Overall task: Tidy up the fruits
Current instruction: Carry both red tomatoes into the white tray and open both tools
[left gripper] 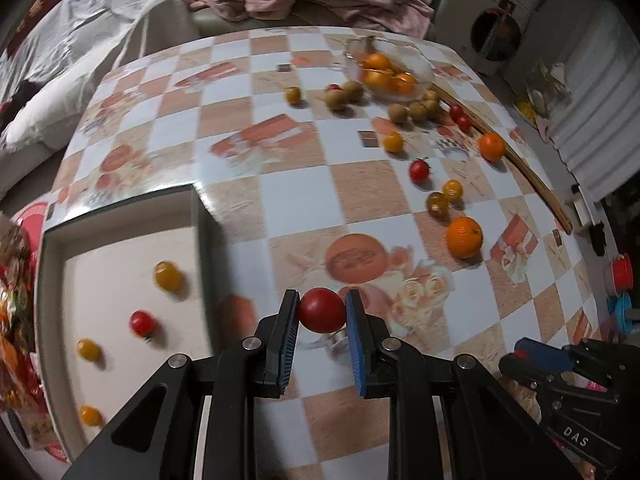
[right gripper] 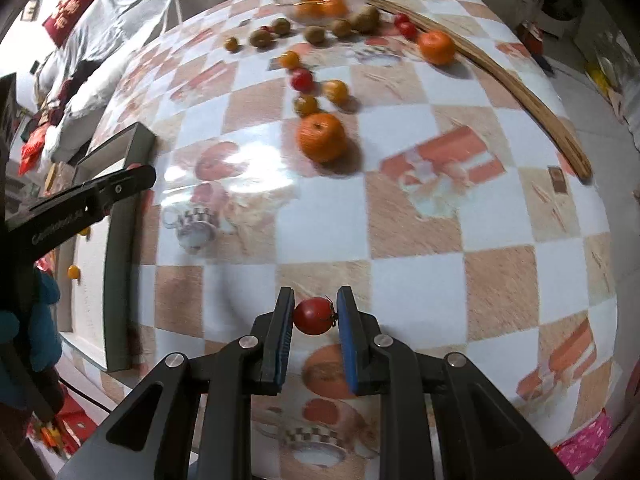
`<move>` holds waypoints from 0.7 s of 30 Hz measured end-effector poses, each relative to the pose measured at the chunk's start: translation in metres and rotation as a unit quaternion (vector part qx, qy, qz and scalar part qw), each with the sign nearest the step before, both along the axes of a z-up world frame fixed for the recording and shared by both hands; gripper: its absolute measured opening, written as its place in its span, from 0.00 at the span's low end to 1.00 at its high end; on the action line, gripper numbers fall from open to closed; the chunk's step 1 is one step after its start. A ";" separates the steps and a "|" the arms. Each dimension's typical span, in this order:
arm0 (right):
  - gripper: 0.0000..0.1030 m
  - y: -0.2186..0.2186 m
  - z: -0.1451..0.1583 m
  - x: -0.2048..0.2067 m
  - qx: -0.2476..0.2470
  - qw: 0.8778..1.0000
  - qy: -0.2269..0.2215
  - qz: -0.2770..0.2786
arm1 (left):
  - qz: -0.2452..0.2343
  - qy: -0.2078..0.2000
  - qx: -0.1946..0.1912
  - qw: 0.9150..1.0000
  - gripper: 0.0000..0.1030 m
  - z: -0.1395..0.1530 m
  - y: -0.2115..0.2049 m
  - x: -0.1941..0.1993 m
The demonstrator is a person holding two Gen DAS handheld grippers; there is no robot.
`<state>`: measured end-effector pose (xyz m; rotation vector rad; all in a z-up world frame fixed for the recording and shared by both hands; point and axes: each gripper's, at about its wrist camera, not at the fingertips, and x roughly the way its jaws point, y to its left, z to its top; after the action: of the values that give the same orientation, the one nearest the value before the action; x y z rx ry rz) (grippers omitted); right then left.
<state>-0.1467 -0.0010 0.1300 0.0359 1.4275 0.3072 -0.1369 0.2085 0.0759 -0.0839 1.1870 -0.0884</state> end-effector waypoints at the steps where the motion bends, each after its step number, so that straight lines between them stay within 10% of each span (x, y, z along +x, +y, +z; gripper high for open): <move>1: 0.23 0.006 0.002 0.001 0.002 1.000 -0.001 0.007 | 0.005 -0.001 0.000 1.000 0.24 0.001 0.004 -0.002; 21: 0.23 0.152 0.021 0.020 0.040 0.984 -0.021 0.174 | 0.166 0.010 0.012 0.986 0.24 0.003 0.124 -0.088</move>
<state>-0.1270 0.1508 0.1513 -0.1555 1.3760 0.6497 -0.2252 0.3322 0.0793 -0.2607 1.1786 0.2200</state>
